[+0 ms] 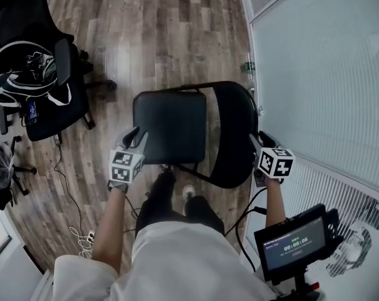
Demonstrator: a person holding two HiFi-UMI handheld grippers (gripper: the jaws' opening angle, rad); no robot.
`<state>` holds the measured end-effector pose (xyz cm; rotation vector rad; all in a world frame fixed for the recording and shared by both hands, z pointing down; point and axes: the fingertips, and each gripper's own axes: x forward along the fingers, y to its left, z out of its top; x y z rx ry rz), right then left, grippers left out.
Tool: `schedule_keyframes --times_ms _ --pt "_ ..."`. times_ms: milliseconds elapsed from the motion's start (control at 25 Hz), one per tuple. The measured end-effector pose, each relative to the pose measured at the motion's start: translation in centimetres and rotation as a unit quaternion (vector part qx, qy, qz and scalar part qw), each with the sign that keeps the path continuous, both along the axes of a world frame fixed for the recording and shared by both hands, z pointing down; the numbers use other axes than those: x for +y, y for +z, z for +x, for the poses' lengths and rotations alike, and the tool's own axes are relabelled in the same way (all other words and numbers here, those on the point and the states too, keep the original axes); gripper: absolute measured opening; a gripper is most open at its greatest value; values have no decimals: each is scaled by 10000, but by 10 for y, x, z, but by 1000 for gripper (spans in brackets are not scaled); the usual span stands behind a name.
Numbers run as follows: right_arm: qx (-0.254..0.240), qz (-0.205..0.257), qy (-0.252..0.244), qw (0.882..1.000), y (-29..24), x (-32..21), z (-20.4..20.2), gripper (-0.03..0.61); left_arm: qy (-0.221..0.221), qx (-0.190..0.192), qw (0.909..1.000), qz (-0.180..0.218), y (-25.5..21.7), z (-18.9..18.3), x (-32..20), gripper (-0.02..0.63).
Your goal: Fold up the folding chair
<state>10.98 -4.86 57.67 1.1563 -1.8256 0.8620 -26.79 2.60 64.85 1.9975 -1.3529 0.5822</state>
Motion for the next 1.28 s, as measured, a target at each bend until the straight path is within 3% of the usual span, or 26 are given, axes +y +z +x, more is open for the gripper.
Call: schedule_keyframes --times_ms 400,800,1280 --pt "-595 -402 127 9973 4 2 3 186 161 38 9982 -569 58 -2 18 141" --pt "-407 -44 127 9991 -3 2 4 166 -698 541 9892 -1168 148 -46 15 177" --pt "-808 -8 137 9966 -12 5 3 160 -509 1182 9800 -1515 220 -61 25 236"
